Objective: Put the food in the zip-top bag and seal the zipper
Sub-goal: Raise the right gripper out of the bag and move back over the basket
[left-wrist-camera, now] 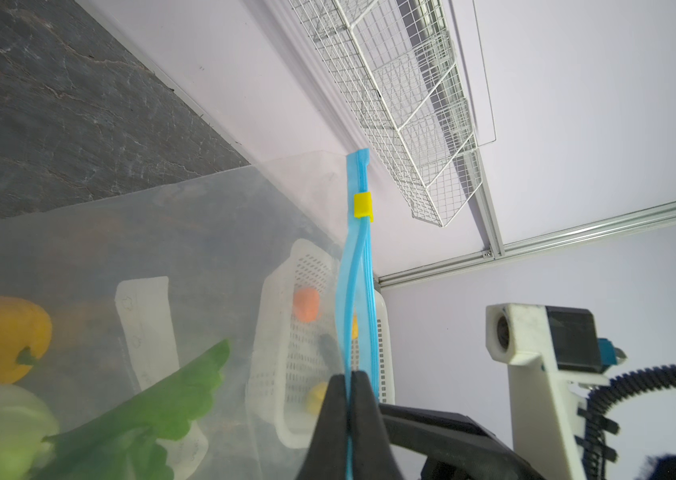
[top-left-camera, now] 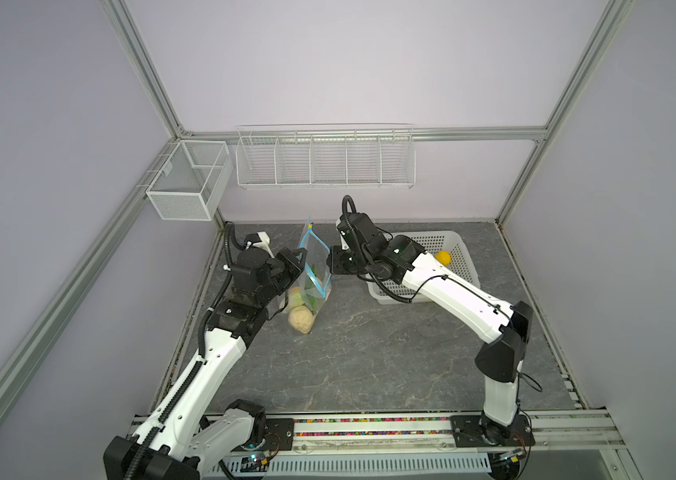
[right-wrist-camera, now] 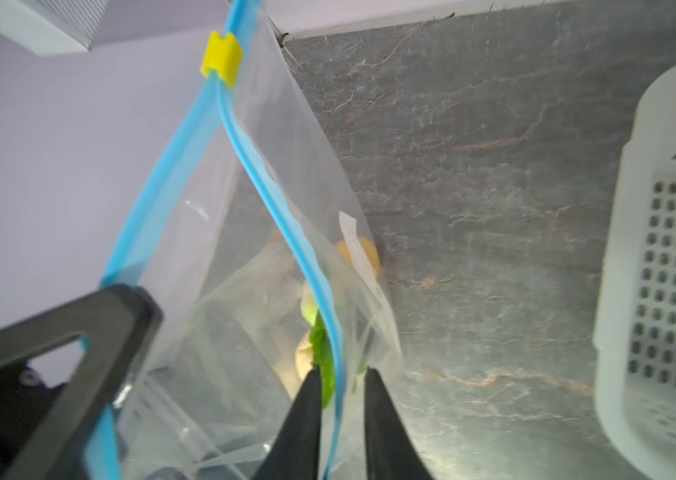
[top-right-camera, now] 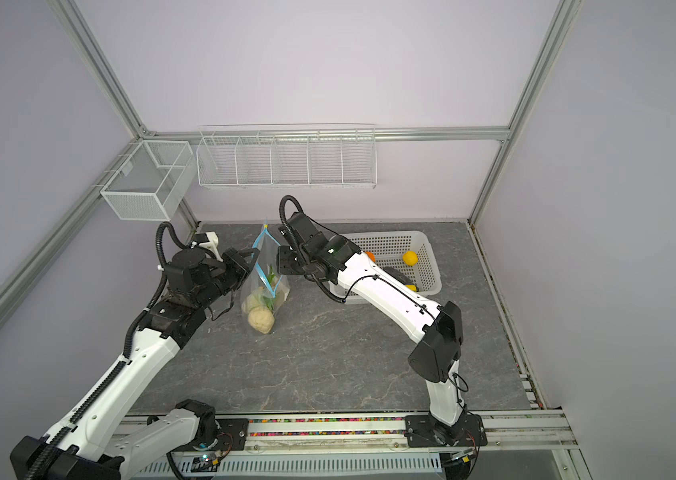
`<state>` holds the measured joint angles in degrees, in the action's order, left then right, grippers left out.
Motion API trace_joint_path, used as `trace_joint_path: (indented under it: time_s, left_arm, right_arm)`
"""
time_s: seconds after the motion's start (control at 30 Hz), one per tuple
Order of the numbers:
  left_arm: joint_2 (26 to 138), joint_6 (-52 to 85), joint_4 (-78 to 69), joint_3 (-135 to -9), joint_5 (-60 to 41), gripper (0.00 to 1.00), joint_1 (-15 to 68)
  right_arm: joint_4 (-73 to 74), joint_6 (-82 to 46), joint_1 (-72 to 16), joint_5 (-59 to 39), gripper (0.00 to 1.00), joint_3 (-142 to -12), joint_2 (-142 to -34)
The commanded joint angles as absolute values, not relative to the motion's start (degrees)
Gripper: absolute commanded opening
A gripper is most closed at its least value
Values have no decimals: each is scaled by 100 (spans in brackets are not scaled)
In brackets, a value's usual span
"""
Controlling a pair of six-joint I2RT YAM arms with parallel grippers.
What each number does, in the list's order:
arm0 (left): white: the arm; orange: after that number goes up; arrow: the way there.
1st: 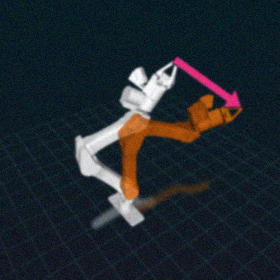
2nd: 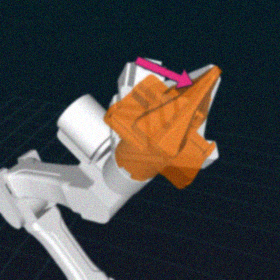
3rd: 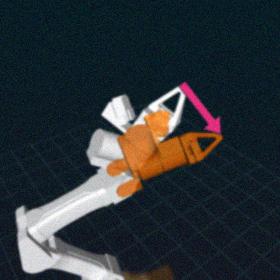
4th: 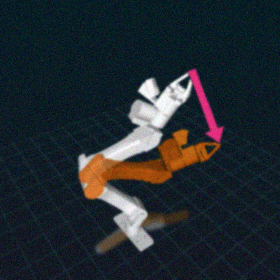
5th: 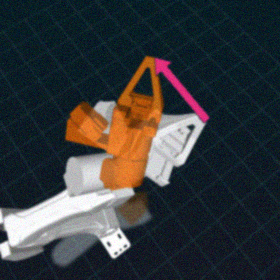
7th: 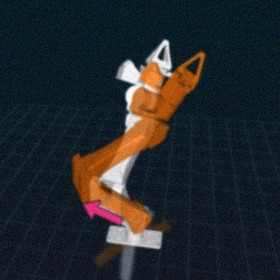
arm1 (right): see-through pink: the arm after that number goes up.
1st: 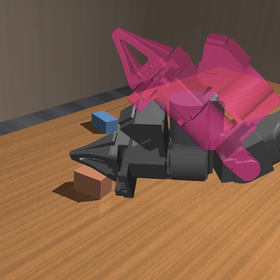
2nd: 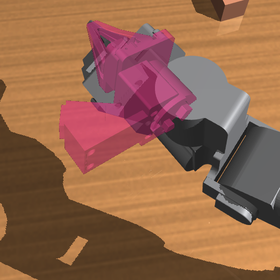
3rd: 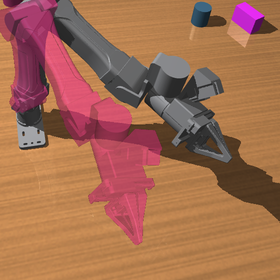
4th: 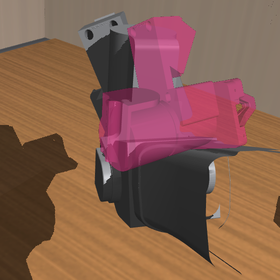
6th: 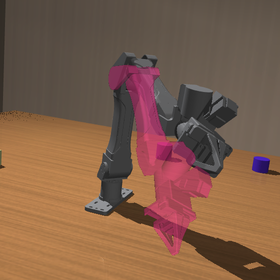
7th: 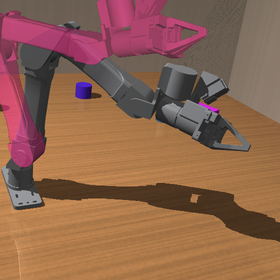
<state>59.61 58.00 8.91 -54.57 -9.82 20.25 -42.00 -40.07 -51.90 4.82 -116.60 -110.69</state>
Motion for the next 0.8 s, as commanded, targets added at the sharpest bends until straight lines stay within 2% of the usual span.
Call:
trace_joint_path:
  time_s: [0.0, 0.4, 0.53, 0.77]
  left_arm:
    - [6102, 5834, 967, -5695, -1172, 0, 2039]
    - [6331, 5710, 1542, -6323, -1559, 0, 2039]
    - [6389, 5805, 1570, -6422, -1788, 0, 2022]
    - [6161, 5826, 2022, -6574, -2030, 0, 1713]
  right_arm:
    - [-3872, -3997, -5216, 347, 9, -11489, -10925]
    - [-3876, -3945, -5378, 528, 7, -11497, -10564]
    - [-3861, -4062, -5407, 869, 7, -11480, -10391]
    - [-3892, -4238, -5584, 998, 7, -11575, -10294]
